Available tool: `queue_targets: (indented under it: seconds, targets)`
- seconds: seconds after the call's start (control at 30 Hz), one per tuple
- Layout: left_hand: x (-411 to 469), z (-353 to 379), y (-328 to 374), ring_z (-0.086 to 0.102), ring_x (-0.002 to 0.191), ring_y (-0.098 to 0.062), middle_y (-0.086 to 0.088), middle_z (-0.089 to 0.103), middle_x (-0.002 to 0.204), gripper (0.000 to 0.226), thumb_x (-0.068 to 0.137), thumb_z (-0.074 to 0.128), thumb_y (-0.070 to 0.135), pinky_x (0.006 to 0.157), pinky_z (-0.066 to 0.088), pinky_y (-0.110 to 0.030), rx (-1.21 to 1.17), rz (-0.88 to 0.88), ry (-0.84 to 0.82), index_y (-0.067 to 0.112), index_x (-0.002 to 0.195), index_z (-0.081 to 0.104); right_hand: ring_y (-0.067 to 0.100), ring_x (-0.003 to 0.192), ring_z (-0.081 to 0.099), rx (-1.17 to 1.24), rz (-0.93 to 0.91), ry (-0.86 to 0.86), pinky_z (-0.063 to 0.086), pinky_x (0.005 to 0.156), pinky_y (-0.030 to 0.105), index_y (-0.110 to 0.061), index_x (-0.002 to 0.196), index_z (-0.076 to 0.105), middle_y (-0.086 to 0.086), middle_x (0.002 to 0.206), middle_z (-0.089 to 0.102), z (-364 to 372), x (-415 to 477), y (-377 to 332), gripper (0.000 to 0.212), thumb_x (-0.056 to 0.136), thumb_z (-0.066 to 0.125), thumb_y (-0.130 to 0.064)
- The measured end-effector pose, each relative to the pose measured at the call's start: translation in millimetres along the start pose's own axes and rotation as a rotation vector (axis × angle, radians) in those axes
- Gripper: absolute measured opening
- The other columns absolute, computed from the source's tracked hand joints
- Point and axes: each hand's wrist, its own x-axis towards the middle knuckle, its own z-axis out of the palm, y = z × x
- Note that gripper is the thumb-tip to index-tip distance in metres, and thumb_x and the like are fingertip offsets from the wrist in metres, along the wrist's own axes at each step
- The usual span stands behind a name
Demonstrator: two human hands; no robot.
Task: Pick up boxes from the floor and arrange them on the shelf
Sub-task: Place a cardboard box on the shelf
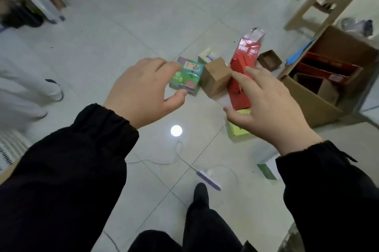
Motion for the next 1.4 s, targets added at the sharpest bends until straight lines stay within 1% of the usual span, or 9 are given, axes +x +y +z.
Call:
queue_targets:
  seconds: [0.2, 0.3, 0.43, 0.6, 0.83, 0.97, 1.1, 1.23, 1.4]
  targets:
    - [68, 33, -7, 0.059, 0.112, -0.033, -0.007, 0.066, 0.118, 0.065, 0.085, 0.04, 0.055, 0.084, 0.051, -0.043, -0.039, 0.101, -0.079, 0.016, 0.133, 0.061, 0.029, 0.152, 0.029, -0.026, 0.202, -0.056, 0.032, 0.121, 0.052, -0.025, 0.153, 0.041, 0.009, 0.159, 0.041, 4, 29, 41, 0.085, 0.082, 0.04, -0.07]
    - [95, 39, -30, 0.059, 0.112, -0.032, -0.006, 0.066, 0.12, 0.065, 0.085, 0.04, 0.056, 0.083, 0.049, -0.04, -0.045, 0.124, -0.106, 0.017, 0.134, 0.06, 0.03, 0.151, 0.03, 0.0, 0.286, -0.054, 0.032, 0.121, 0.051, -0.022, 0.153, 0.042, 0.011, 0.157, 0.042, 13, 45, 36, 0.081, 0.085, 0.05, -0.065]
    - [133, 40, -57, 0.056, 0.12, -0.029, -0.003, 0.064, 0.128, 0.057, 0.092, 0.046, 0.053, 0.09, 0.047, -0.039, -0.098, 0.154, -0.114, 0.02, 0.138, 0.057, 0.028, 0.15, 0.031, -0.01, 0.376, -0.021, 0.032, 0.119, 0.048, -0.02, 0.153, 0.043, 0.01, 0.156, 0.043, 21, 63, 22, 0.077, 0.088, 0.061, -0.056]
    - [183, 44, -74, 0.053, 0.12, -0.026, -0.001, 0.061, 0.129, 0.054, 0.092, 0.053, 0.05, 0.09, 0.046, -0.039, -0.09, 0.213, -0.178, 0.024, 0.139, 0.052, 0.028, 0.147, 0.035, -0.024, 0.428, -0.054, 0.039, 0.116, 0.05, -0.023, 0.153, 0.041, 0.009, 0.155, 0.044, 32, 94, 18, 0.078, 0.087, 0.051, -0.062]
    - [252, 75, -82, 0.054, 0.119, -0.025, -0.001, 0.06, 0.131, 0.052, 0.094, 0.054, 0.047, 0.087, 0.046, -0.038, -0.087, 0.231, -0.26, 0.024, 0.14, 0.051, 0.026, 0.142, 0.04, 0.006, 0.495, -0.067, 0.039, 0.115, 0.045, -0.023, 0.152, 0.043, 0.008, 0.151, 0.046, 49, 155, 53, 0.073, 0.089, 0.059, -0.055]
    - [310, 102, -81, 0.054, 0.121, -0.025, -0.001, 0.06, 0.133, 0.051, 0.094, 0.054, 0.047, 0.09, 0.046, -0.037, -0.082, 0.199, -0.305, 0.026, 0.141, 0.05, 0.024, 0.138, 0.043, 0.103, 0.517, -0.088, 0.041, 0.111, 0.043, -0.025, 0.15, 0.046, 0.004, 0.147, 0.049, 70, 202, 98, 0.069, 0.089, 0.06, -0.054]
    - [393, 137, -73, 0.055, 0.123, -0.022, 0.001, 0.059, 0.135, 0.053, 0.095, 0.054, 0.047, 0.093, 0.045, -0.036, -0.078, 0.131, -0.351, 0.025, 0.144, 0.048, 0.026, 0.142, 0.039, 0.231, 0.573, -0.158, 0.035, 0.114, 0.042, -0.023, 0.152, 0.042, 0.005, 0.152, 0.046, 106, 268, 174, 0.07, 0.09, 0.061, -0.051]
    - [475, 190, -69, 0.058, 0.117, -0.019, 0.003, 0.059, 0.135, 0.054, 0.095, 0.054, 0.047, 0.088, 0.044, -0.034, -0.08, 0.047, -0.422, 0.026, 0.145, 0.046, 0.027, 0.142, 0.041, 0.306, 0.622, -0.229, 0.035, 0.114, 0.041, -0.018, 0.155, 0.038, 0.005, 0.152, 0.046, 155, 332, 249, 0.075, 0.09, 0.061, -0.048]
    - [539, 272, -69, 0.055, 0.125, -0.021, -0.002, 0.058, 0.137, 0.059, 0.094, 0.055, 0.047, 0.097, 0.044, -0.036, -0.103, 0.013, -0.507, 0.023, 0.147, 0.044, 0.029, 0.135, 0.048, 0.352, 0.65, -0.288, 0.04, 0.111, 0.041, -0.011, 0.151, 0.041, 0.009, 0.141, 0.054, 221, 387, 315, 0.079, 0.085, 0.06, -0.05]
